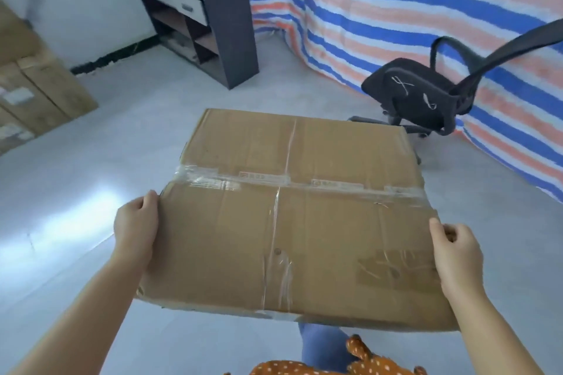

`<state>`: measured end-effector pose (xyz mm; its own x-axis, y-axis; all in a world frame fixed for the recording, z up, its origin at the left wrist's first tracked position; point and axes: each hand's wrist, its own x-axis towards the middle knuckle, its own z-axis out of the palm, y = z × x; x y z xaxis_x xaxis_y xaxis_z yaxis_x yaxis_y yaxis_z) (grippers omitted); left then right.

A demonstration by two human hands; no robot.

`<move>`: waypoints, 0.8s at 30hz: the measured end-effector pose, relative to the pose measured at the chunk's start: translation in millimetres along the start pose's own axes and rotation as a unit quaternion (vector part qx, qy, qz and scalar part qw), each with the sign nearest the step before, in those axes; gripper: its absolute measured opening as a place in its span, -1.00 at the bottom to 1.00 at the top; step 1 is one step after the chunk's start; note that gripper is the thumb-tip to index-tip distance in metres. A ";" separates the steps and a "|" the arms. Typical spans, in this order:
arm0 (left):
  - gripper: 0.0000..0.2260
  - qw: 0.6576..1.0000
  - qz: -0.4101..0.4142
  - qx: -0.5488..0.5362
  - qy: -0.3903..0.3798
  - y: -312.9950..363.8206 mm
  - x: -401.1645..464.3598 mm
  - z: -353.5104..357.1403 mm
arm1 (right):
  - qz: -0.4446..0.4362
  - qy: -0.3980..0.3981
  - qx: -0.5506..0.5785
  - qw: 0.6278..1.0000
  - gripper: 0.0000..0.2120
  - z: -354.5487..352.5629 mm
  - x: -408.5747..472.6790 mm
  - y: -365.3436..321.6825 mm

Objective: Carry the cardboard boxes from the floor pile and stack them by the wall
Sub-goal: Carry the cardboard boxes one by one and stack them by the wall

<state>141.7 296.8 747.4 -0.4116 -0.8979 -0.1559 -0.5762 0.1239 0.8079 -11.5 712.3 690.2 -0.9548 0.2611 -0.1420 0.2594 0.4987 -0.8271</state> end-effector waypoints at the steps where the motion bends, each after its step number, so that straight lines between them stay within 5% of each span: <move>1: -0.69 1.000 -0.012 -0.009 0.019 -0.9 13.0 -2.7 | -0.010 -0.015 -0.002 1.000 -0.72 20.2 15.1 -12.6; 9: -0.61 0.985 -0.075 -0.034 0.152 15.7 132.5 -11.4 | -0.088 -0.144 -0.021 0.985 -0.71 184.1 131.7 -143.8; 13: -0.73 0.968 -0.106 -0.071 0.216 24.4 172.6 -13.0 | -0.133 -0.183 -0.051 0.973 -0.73 262.0 173.5 -216.5; 24: -0.80 0.912 -0.195 -0.130 0.337 -8.2 307.8 -68.4 | -0.210 -0.292 -0.076 0.930 -0.75 493.7 175.1 -361.7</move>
<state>68.1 -9.5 731.7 0.3679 -0.9183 -0.1463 -0.3621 -0.2864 0.8871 -344.2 169.6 696.0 -0.8810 -0.4544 -0.1319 -0.1786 0.5775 -0.7966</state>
